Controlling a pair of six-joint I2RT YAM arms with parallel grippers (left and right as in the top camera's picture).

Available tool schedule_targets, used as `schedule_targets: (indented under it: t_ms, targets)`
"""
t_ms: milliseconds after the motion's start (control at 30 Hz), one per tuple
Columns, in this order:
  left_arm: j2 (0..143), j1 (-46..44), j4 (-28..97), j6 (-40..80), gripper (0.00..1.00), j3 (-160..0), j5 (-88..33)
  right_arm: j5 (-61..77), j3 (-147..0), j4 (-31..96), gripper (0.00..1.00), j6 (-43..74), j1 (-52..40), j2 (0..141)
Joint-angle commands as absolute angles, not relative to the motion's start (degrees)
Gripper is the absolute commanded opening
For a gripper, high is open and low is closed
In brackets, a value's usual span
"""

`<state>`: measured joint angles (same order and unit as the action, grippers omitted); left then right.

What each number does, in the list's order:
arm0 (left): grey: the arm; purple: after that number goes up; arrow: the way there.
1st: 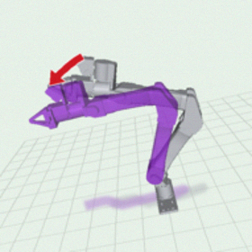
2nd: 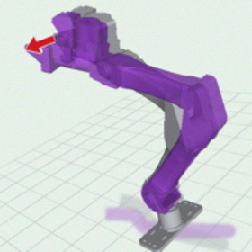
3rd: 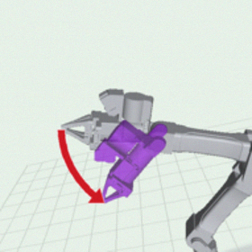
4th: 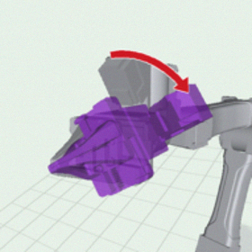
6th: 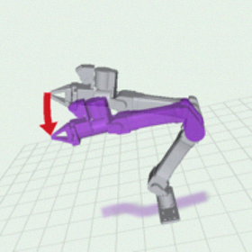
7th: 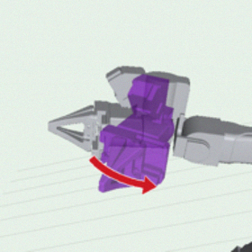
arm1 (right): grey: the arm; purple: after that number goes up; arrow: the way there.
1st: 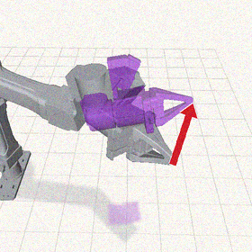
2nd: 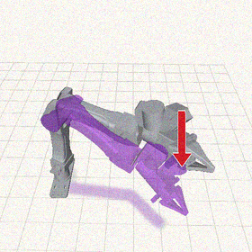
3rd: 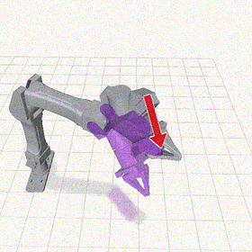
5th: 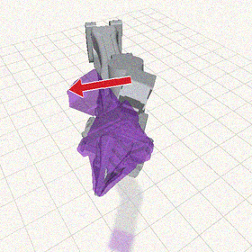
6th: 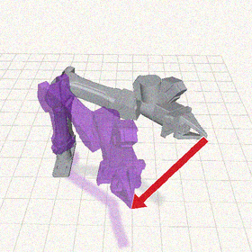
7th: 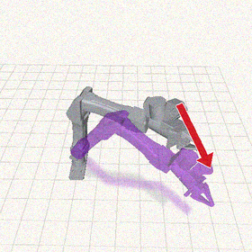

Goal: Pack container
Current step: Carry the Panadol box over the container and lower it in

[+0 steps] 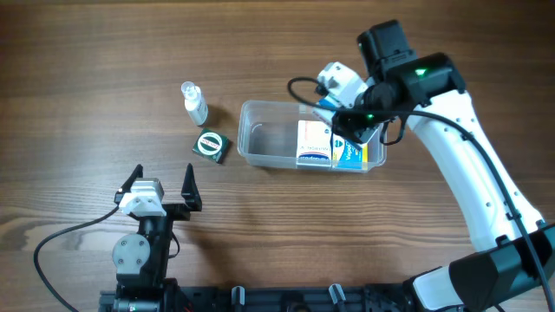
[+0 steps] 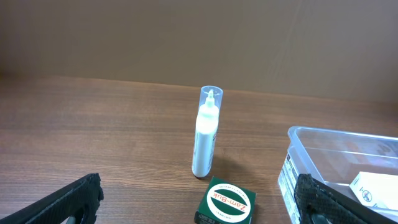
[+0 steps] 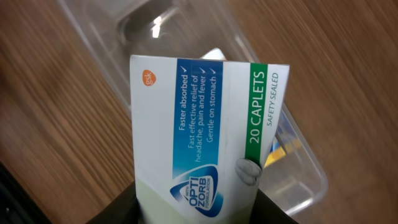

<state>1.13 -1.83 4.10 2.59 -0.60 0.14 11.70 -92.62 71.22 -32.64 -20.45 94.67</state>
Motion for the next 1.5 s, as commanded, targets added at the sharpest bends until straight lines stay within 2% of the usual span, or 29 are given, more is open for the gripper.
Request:
schedule_targets:
  t_ms: [0,267,867,1333,1467]
  targets:
    - [0.75,-2.13,4.12,1.72,1.0,-0.32,0.71,12.49,-93.3,70.35,0.45,-38.0,-21.43,94.24]
    - [0.75,-2.13,4.12,1.72,1.0,-0.32,0.71,9.91,-93.25,69.65,0.45,-42.0,-21.43,99.35]
    - [0.75,-2.13,4.12,1.72,1.0,-0.32,0.71,3.29,-93.25,69.63,0.45,-42.57,-21.43,114.8]
    - [0.75,-2.13,4.12,1.72,1.0,-0.32,0.71,7.53,-93.14,66.22,0.49,-49.58,-21.37,115.26]
    - [0.75,-2.13,4.12,1.72,1.0,-0.32,0.71,7.53,-93.08,66.22,0.54,-50.19,-21.32,115.28]
